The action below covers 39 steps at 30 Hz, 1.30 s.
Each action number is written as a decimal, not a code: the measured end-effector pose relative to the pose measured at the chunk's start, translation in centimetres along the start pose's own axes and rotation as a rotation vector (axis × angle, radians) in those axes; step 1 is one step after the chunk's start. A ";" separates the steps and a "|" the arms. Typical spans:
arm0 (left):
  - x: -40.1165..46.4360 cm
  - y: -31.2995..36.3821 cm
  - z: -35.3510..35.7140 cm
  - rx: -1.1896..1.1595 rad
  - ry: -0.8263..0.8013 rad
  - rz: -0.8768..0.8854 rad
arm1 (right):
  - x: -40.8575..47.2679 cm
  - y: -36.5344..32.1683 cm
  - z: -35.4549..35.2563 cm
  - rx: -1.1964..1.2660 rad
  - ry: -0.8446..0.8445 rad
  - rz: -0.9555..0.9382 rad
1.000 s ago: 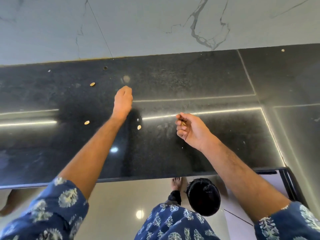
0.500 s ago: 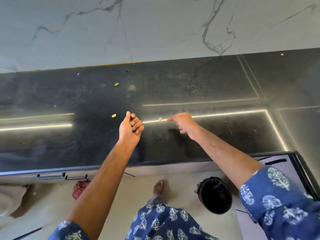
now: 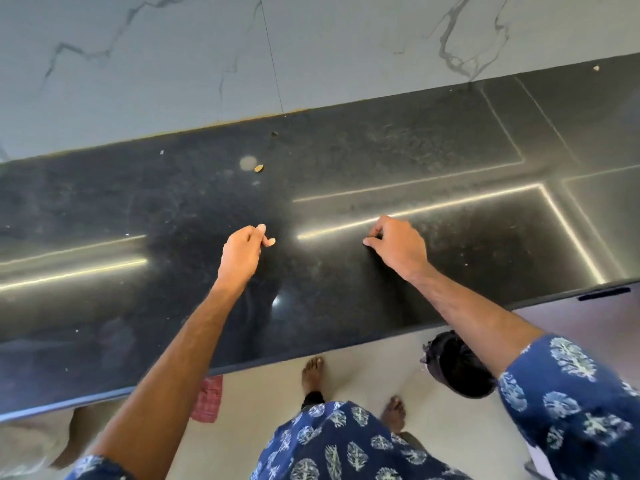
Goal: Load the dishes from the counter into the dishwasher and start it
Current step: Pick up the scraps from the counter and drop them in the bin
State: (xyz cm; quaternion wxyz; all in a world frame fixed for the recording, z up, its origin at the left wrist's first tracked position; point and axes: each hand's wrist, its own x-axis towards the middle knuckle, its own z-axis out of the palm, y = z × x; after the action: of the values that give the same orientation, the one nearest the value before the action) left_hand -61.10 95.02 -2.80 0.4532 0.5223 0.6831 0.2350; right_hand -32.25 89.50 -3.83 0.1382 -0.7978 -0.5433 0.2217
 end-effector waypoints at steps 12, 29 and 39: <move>4.0 -1.2 -2.7 0.818 -0.272 0.473 | -1.4 -1.5 0.4 -0.205 0.059 0.008; 4.1 0.3 -1.0 0.624 -0.447 0.403 | -2.7 -0.5 -0.3 0.105 -0.204 -0.022; 0.7 0.9 1.7 -0.654 -0.577 -0.083 | -3.8 1.7 -1.8 0.275 0.014 0.074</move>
State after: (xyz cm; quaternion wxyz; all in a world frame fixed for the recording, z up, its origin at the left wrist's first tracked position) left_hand -59.27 95.71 -3.16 0.7762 0.3677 0.4383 0.2651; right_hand -31.15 85.36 -2.24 0.2417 -0.7923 -0.4772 0.2935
